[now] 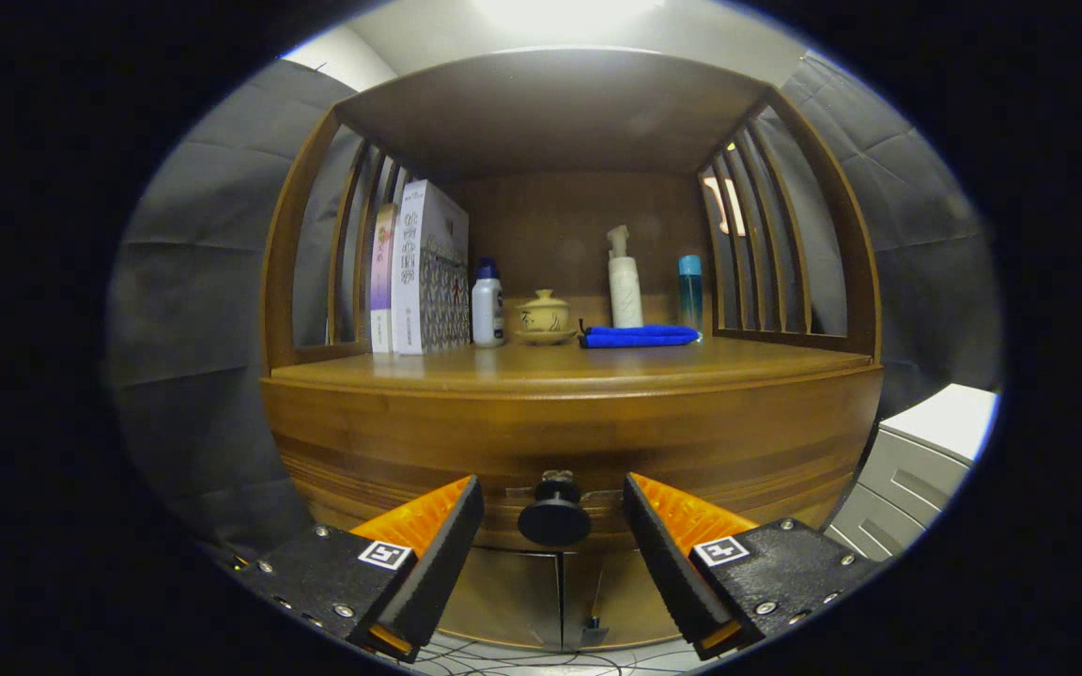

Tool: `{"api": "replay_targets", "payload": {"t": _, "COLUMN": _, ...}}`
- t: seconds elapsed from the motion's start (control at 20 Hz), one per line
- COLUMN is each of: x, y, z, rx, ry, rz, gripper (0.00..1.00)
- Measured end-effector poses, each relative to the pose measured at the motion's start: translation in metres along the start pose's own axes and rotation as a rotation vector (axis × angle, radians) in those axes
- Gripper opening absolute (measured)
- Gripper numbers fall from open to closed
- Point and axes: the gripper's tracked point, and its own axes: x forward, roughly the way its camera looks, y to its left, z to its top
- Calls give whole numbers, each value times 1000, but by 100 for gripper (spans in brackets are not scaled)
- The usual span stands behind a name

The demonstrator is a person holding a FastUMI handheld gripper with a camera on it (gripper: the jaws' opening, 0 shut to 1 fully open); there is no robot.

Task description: Pull open the drawer, take out the items inside it, and place them on the countertop above the cabinet.

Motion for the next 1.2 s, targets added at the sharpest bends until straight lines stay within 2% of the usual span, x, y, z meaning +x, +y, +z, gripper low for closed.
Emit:
{"api": "replay_targets", "payload": {"t": 0.1, "x": 1, "y": 4, "z": -5, "rx": -6, "ry": 5, "rz": 0, "gripper": 88}}
{"api": "replay_targets", "payload": {"t": 0.3, "x": 8, "y": 2, "z": -7, "rx": -2, "ry": 8, "rz": -21, "gripper": 73}}
{"api": "replay_targets", "payload": {"t": 0.4, "x": 11, "y": -4, "z": -11, "rx": 13, "ry": 27, "rz": -53, "gripper": 62}}
{"api": "replay_targets", "payload": {"t": 0.55, "x": 9, "y": -2, "z": -12, "rx": 13, "ry": 44, "rz": -48, "gripper": 44}}
{"api": "replay_targets", "payload": {"t": 0.75, "x": 0, "y": -1, "z": -12, "rx": 28, "ry": 57, "rz": -40, "gripper": 40}}
{"api": "replay_targets", "payload": {"t": 1.2, "x": -58, "y": 0, "z": -17, "rx": 10, "ry": 39, "rz": -33, "gripper": 40}}
